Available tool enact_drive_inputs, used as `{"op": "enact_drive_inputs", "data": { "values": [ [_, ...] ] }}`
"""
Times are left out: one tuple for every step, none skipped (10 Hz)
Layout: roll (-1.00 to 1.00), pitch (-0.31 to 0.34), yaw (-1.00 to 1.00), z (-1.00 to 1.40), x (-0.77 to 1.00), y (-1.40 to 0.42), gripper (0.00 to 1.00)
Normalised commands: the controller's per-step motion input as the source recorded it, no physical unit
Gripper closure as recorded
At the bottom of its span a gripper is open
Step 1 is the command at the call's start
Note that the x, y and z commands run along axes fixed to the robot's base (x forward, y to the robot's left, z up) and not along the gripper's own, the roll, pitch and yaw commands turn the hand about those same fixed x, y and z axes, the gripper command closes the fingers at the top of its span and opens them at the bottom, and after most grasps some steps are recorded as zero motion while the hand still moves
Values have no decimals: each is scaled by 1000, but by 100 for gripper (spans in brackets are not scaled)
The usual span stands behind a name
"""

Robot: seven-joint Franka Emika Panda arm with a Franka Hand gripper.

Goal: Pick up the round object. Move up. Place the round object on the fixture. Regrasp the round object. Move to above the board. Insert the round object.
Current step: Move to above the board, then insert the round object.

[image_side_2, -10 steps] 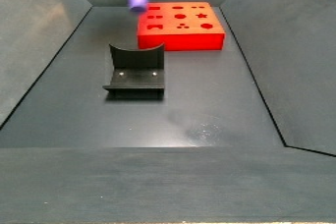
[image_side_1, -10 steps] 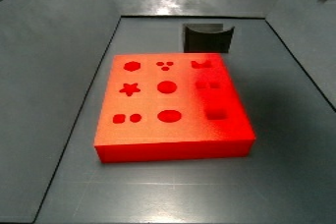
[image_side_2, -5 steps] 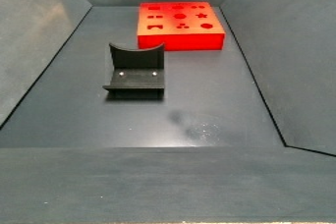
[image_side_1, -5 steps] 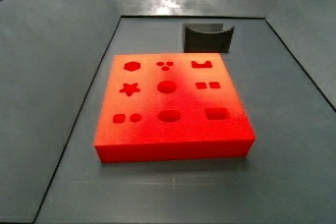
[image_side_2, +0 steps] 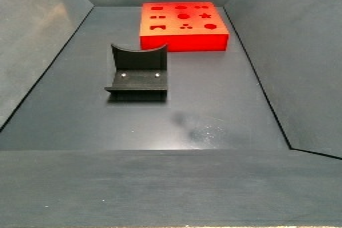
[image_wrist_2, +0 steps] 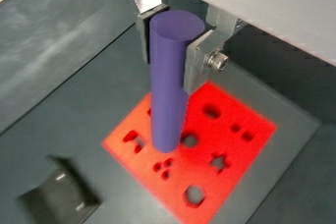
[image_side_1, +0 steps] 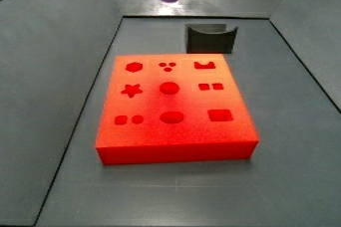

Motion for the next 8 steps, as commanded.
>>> {"op": "enact_drive_inputs", "data": {
  "values": [
    [-810,-52,-139,11,-67,32,100],
    [-591,-50,-91,1,-59,26,100],
    [-354,-34,-40,3,-41,16,100],
    [-268,-29,-33,4,-29,15,100],
    [-201,-40,-20,-729,57,0,100],
    [-171,-20,-20,-794,40,0,100],
    [-161,0,0,-840,6,6,100],
    [-156,0,0,-866,9,23,100]
  ]
}}
